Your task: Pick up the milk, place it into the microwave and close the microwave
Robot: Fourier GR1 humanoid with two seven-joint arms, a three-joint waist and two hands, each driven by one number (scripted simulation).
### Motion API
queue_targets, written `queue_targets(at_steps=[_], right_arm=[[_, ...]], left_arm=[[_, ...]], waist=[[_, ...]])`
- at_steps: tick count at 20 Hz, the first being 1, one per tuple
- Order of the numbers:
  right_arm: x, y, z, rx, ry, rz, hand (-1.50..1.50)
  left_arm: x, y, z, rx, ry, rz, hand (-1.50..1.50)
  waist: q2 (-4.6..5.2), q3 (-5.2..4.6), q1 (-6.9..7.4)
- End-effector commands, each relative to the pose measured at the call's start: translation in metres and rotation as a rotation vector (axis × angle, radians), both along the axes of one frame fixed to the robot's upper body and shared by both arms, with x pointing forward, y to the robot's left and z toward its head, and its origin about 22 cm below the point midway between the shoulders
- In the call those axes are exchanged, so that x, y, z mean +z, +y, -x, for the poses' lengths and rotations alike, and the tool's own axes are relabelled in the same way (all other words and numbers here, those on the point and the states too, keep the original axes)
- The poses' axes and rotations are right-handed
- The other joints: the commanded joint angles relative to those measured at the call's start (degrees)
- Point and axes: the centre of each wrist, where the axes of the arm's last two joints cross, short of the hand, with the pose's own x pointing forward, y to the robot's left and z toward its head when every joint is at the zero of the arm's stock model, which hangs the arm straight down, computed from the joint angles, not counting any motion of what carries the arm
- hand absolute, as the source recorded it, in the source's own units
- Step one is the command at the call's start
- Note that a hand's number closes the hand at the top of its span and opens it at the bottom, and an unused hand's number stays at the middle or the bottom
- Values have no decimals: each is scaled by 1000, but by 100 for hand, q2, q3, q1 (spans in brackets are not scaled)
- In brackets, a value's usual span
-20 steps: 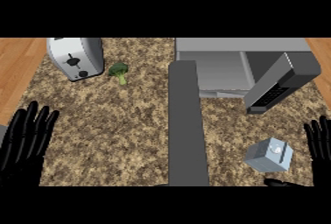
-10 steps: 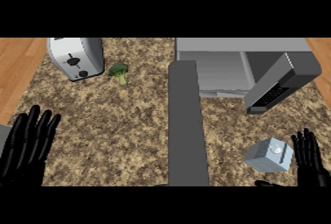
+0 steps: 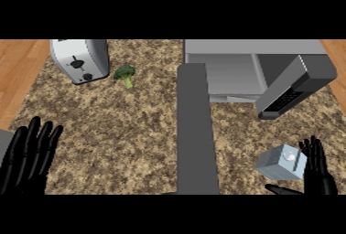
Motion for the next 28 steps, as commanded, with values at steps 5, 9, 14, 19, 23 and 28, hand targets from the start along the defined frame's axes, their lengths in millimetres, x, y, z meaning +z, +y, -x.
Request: queue_targets(at_steps=[5,9,14,19,23,28], right_arm=[[-43,-4,4,19,-1,-3,-150],[-47,-16,-26,11,37,17,-150],[-56,2,-13,139,-55,228,150],[-53,1,-21,187,-121,11,150],[-50,8,-24,252,-157,-10,150],[-66,43,-6,269,-158,0,150]], left_arm=[[1,2,-3,0,9,-9,-150],[-6,-7,4,-7,-26,-2,-150],[10,0,6,-4,7,-11,-150],[7,6,11,-15,10,-2,-150],[-2,11,21,-10,4,-12,-150],[8,15,12,12,12,-11,-150]], waist=[[2,0,-8],[9,4,31],[10,6,35],[-1,3,15],[-11,1,41],[1,2,-12]])
